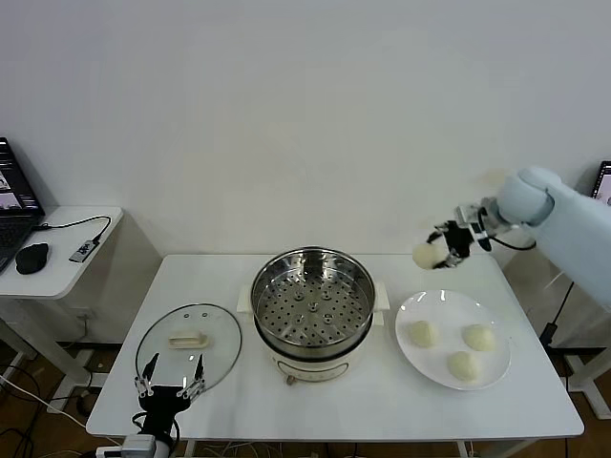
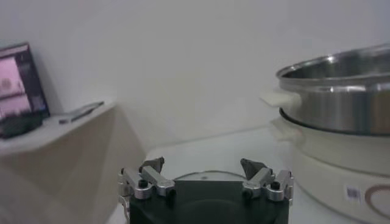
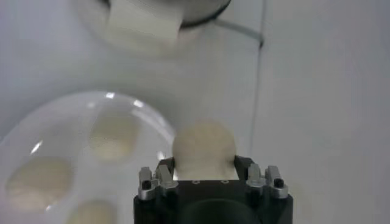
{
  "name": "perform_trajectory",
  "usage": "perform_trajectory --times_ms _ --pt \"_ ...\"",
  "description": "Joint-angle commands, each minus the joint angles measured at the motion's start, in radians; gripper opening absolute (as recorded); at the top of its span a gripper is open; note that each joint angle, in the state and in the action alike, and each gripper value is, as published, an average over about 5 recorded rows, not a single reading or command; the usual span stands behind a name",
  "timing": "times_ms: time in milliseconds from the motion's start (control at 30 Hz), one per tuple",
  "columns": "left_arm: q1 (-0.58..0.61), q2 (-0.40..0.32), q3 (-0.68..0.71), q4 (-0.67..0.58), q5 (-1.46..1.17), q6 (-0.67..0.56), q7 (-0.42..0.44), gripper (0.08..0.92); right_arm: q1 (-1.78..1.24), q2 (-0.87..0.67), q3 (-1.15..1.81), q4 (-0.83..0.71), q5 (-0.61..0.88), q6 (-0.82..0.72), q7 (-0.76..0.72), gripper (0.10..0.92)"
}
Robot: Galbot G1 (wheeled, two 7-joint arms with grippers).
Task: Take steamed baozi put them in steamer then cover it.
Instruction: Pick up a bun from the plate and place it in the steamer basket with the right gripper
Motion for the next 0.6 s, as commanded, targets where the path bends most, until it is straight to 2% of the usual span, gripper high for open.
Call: perform_trajectory --times_ms 33,300,600 --pt "-0.005 0.002 -0.001 0.018 -0.145 -0.057 0.008 0.823 0.194 0.072 -0.167 0.047 0.152 0.005 0.016 0.615" --pt "-0.002 0.003 -0.021 0.015 -0.145 -0.061 0.007 0.823 0.203 0.259 -0.253 0.0 0.161 0.107 0.061 0.619" --pt "-0.005 0.007 -0.034 0.027 -0.146 -0.067 0.012 0.823 0.163 0.441 -0.339 -0.07 0.025 0.246 0.085 0.619"
